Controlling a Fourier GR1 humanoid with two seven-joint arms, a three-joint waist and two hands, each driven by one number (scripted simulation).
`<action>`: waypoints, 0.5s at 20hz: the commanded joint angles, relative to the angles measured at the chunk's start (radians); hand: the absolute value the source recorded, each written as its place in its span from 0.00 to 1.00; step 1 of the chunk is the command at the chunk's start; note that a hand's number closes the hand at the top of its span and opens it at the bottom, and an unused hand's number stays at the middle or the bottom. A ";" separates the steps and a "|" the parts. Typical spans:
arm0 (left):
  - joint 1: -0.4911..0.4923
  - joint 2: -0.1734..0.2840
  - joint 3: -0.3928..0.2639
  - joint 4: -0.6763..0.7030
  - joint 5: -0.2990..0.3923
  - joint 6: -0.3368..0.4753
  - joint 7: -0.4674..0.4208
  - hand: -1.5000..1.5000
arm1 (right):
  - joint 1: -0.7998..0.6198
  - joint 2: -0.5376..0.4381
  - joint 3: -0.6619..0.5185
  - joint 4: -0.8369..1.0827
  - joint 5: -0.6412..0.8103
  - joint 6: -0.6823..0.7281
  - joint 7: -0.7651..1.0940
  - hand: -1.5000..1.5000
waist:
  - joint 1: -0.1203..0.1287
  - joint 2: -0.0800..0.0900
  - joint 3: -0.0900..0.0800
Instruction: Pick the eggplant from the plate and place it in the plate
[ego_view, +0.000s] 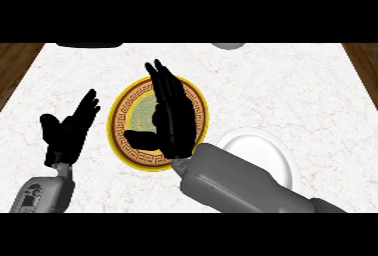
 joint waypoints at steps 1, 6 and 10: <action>0.013 -0.002 0.010 -0.007 0.001 0.006 -0.017 0.50 | 0.056 0.005 -0.051 -0.104 -0.139 -0.107 -0.006 0.00 | 0.000 0.004 0.000; 0.011 0.017 0.016 -0.020 0.008 -0.022 0.002 0.50 | 0.146 0.005 -0.084 -0.133 -0.359 -0.059 -0.226 0.00 | -0.004 0.006 0.001; 0.005 0.019 0.052 -0.006 0.022 -0.019 0.005 0.50 | 0.309 -0.003 -0.111 -0.179 -0.404 0.035 -0.445 0.00 | -0.024 0.001 0.000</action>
